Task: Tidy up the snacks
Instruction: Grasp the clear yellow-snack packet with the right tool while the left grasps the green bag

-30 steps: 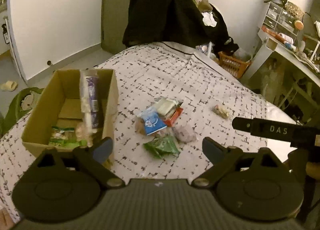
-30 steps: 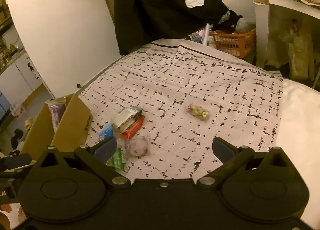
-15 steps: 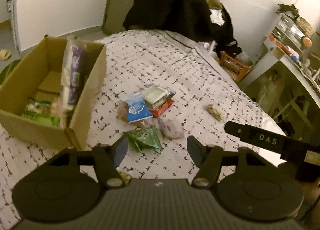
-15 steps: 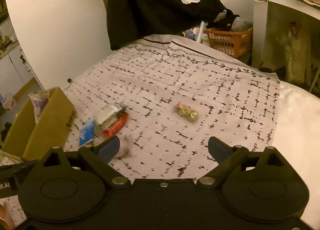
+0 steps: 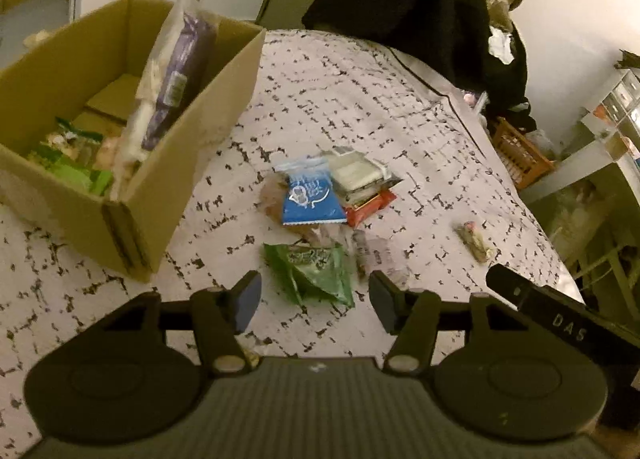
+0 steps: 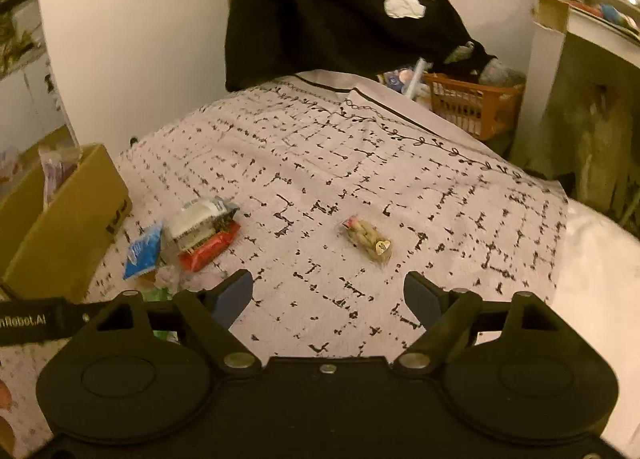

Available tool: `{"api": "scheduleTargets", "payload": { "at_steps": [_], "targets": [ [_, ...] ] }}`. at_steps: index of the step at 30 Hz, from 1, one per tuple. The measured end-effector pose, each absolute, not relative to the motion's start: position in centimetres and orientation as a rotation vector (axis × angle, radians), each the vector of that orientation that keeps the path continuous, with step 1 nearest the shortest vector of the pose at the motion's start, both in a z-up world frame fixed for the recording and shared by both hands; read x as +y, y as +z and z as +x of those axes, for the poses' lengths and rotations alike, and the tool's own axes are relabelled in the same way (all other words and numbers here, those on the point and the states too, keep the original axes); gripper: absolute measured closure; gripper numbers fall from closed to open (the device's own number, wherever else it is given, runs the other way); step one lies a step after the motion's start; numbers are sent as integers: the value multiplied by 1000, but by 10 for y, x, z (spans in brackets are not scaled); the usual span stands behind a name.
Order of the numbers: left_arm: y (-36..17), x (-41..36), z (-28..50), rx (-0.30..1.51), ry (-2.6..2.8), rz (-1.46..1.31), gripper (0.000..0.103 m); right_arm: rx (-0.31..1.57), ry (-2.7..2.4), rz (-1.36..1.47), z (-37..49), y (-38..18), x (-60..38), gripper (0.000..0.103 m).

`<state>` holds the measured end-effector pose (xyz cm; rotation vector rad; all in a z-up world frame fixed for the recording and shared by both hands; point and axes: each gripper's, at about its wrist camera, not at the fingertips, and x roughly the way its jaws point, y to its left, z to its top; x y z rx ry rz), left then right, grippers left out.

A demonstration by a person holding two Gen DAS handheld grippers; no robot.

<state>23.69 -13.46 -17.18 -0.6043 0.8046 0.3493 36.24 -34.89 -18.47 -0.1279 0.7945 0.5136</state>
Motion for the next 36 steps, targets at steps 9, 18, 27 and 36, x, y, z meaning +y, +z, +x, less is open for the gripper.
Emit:
{"api": "scheduleTargets", "payload": {
  "at_steps": [9,18,27,36],
  "targets": [
    [-194,-134,252,827,389,-644,45,730,492,-222,378,-202,-339,28],
    [-204,-134,265,822,412,-646,48,724,455,-344,403,-223,-328,39],
    [-206,-134,273,845,452,-602,64,731,496,-424,418,-242,-318,45],
    [-203,-130,268,829,471,-575,70,679,508,-481,424,-246,-309,46]
  ]
}}
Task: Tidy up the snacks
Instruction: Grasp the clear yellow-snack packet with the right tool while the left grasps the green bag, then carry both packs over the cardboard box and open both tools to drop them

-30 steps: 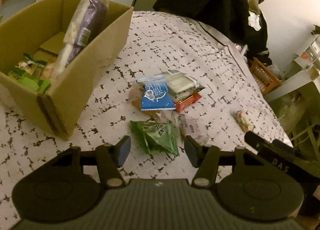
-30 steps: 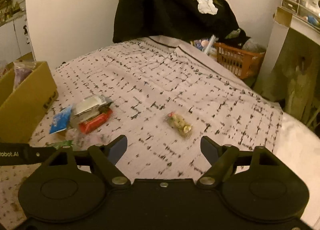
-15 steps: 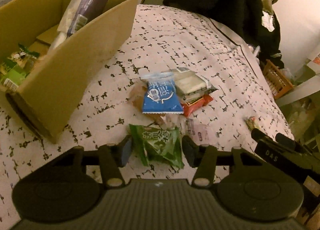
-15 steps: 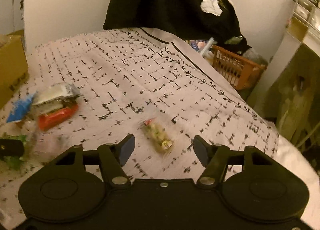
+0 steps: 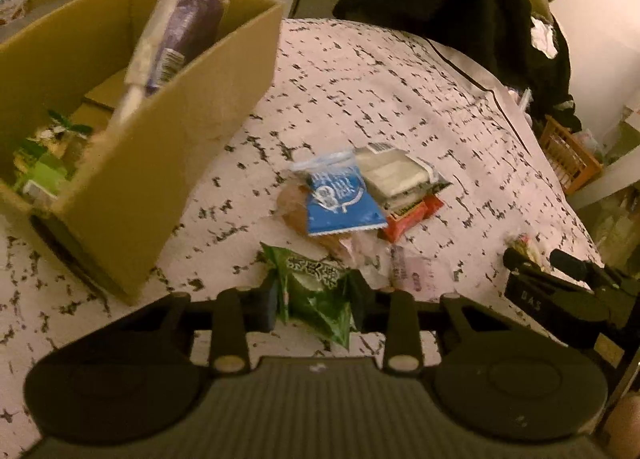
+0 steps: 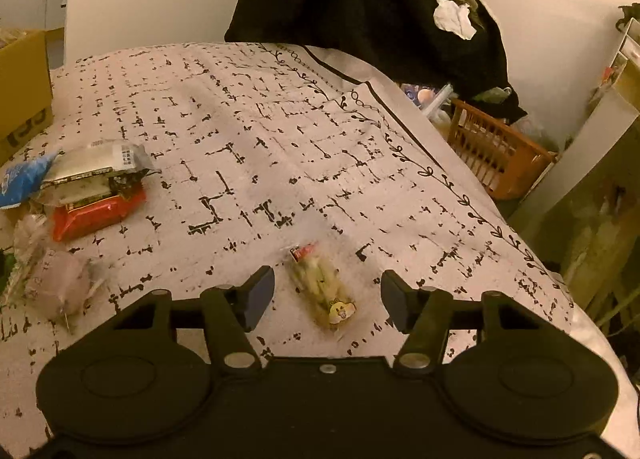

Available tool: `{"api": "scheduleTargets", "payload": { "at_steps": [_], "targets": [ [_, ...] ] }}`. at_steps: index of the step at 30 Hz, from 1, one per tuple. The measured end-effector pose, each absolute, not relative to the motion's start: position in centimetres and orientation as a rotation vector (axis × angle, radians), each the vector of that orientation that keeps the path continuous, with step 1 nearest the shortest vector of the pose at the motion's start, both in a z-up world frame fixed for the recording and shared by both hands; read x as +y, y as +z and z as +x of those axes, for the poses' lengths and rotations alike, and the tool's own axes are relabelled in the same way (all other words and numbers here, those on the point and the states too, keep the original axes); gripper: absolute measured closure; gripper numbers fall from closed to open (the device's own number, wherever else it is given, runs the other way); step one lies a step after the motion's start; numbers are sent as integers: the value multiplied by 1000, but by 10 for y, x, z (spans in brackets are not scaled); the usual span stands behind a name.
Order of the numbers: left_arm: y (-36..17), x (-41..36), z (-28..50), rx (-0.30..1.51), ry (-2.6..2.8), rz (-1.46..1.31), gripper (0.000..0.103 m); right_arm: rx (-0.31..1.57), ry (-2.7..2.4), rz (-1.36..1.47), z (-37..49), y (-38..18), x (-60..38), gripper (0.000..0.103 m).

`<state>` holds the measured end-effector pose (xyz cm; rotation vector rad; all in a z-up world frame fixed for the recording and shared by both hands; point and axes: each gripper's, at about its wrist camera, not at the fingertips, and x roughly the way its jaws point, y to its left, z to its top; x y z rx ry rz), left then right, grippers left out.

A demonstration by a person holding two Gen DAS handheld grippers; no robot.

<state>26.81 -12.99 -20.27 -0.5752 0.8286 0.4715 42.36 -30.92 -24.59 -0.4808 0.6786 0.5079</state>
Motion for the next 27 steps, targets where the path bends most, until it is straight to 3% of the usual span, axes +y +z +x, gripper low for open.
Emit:
{"api": "scheduleTargets", "payload": {
  "at_steps": [4,10,27],
  "targets": [
    [-201,-123,262,829,497,-589,71,669,523,-516,422,-246,-303,66],
    [-186,-120,257,797,494,-598,71,724,515,-495,420,-240,-304,82],
    [-120,-120,242,680,437,-590,71,662,551,-378,386,-183,-305,84]
  ]
}}
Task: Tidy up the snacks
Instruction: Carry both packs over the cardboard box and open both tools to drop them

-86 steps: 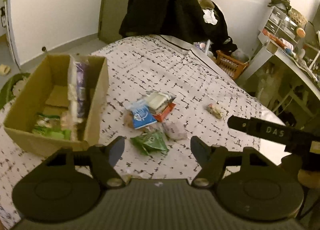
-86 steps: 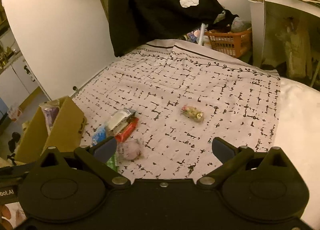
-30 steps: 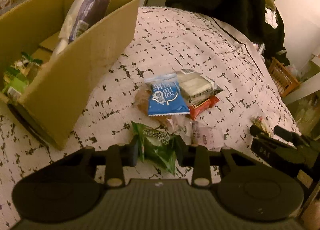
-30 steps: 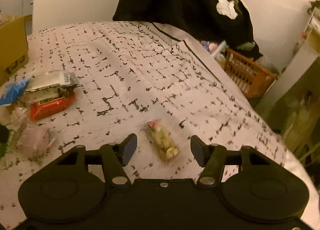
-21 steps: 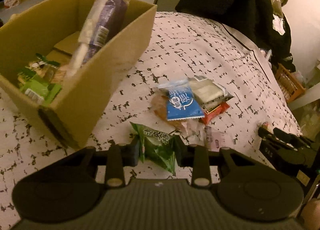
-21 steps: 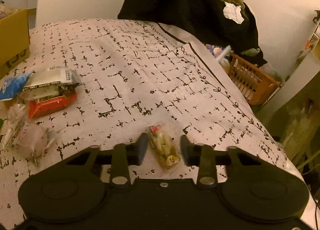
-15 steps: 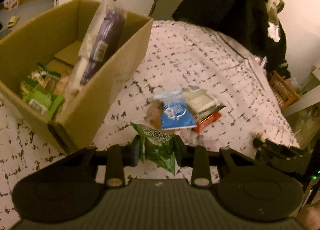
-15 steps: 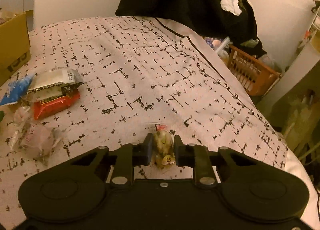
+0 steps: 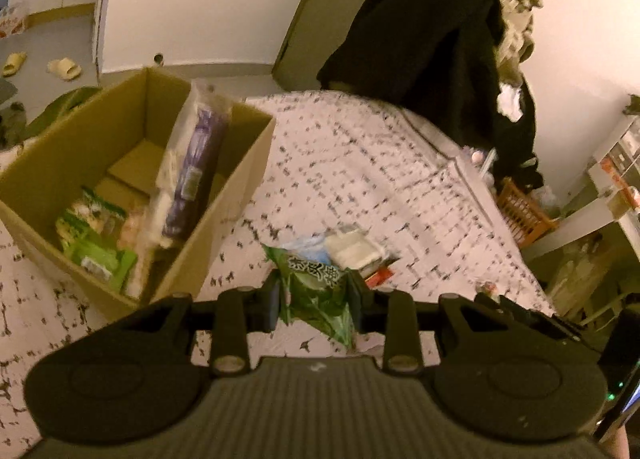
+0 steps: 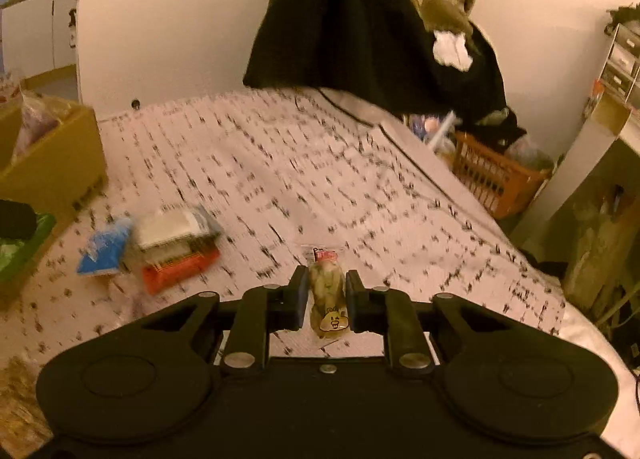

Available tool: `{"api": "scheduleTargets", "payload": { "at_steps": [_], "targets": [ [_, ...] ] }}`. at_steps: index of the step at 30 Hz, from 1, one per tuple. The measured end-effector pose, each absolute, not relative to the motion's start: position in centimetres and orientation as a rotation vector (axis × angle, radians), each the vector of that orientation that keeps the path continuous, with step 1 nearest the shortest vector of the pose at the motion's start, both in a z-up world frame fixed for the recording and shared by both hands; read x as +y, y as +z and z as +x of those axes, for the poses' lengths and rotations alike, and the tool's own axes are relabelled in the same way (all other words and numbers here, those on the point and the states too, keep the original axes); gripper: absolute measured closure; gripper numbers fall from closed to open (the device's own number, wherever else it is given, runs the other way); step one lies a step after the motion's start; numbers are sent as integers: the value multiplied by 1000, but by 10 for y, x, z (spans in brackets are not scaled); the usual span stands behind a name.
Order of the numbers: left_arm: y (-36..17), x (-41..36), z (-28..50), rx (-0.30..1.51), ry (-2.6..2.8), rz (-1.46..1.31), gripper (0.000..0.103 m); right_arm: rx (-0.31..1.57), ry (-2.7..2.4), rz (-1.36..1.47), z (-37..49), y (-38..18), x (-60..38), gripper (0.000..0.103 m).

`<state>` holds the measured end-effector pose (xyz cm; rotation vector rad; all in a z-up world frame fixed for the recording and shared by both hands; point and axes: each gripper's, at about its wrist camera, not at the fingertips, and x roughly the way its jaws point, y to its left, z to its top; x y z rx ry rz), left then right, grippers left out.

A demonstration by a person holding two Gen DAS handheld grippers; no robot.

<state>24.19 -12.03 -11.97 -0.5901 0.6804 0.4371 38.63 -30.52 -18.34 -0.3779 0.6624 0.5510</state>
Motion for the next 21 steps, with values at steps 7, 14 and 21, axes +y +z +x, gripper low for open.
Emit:
{"api": "scheduleTargets", "payload": {
  "at_steps": [7,14,21],
  "targets": [
    [-91,-117,229,616,427,-572,71,594,607,-355,368,-158,-289,84],
    [-77,-107,218,592,457,-560,71,551,680,-331,351,-140,-270,84],
    [-73,-91,208,577,502,-566,71,522,738,-308,337,-127,-256,84]
  ]
}}
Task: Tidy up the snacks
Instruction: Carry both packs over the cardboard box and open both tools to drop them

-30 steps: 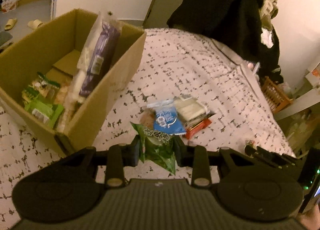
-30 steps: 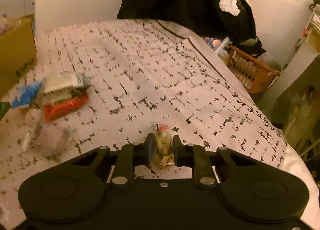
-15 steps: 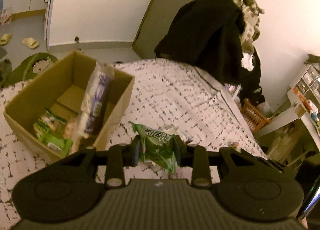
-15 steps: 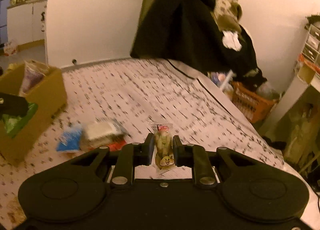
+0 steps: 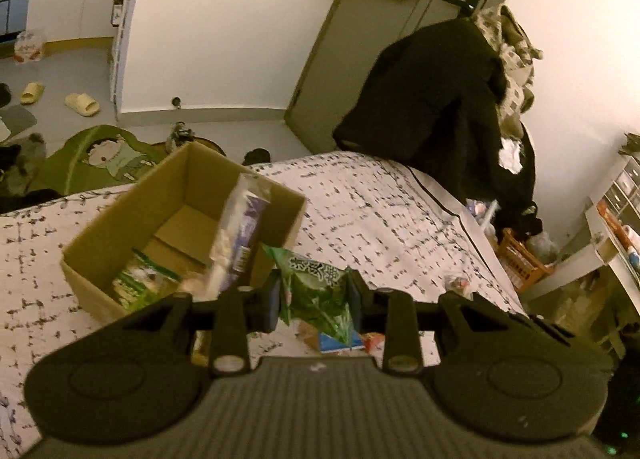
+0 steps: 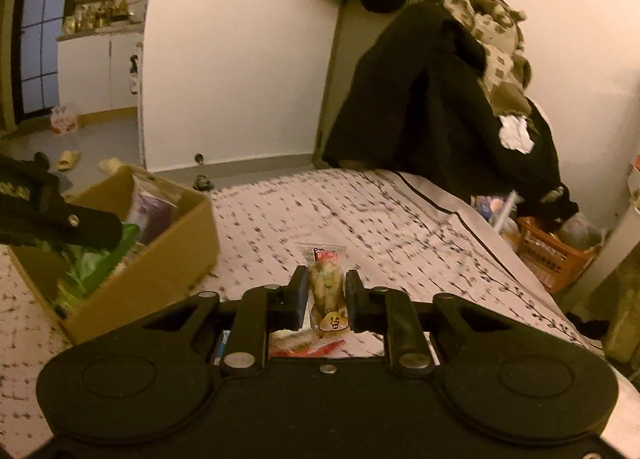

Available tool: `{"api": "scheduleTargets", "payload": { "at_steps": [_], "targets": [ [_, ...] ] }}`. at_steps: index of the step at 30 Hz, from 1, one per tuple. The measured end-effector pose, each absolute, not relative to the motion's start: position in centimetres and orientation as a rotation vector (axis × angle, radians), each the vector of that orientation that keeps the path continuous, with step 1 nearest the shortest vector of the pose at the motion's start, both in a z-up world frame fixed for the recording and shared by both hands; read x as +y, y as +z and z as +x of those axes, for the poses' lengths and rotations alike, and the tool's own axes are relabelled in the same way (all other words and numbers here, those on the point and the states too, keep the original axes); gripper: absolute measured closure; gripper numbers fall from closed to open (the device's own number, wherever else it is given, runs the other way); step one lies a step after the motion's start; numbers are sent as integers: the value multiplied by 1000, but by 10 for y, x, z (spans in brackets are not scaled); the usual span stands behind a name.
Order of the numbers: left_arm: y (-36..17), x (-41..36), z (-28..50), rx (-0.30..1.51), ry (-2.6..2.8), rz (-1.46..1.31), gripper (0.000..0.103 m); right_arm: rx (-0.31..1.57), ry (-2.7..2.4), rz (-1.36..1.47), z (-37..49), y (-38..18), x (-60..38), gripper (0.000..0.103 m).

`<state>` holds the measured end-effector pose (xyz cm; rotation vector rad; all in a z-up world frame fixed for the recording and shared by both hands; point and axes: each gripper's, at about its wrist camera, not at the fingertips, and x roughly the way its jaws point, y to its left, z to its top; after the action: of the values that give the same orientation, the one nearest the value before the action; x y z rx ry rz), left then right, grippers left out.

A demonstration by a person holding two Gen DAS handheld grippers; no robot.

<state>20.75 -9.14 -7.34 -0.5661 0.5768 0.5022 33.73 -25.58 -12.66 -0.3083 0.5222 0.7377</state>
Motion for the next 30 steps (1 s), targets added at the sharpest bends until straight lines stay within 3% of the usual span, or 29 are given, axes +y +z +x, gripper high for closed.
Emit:
{"api": "scheduleTargets", "payload": {
  "at_steps": [30],
  "targets": [
    [-63,1,159,578,593,-589,71,484,965,-228,286,-105,-200,84]
  ]
}}
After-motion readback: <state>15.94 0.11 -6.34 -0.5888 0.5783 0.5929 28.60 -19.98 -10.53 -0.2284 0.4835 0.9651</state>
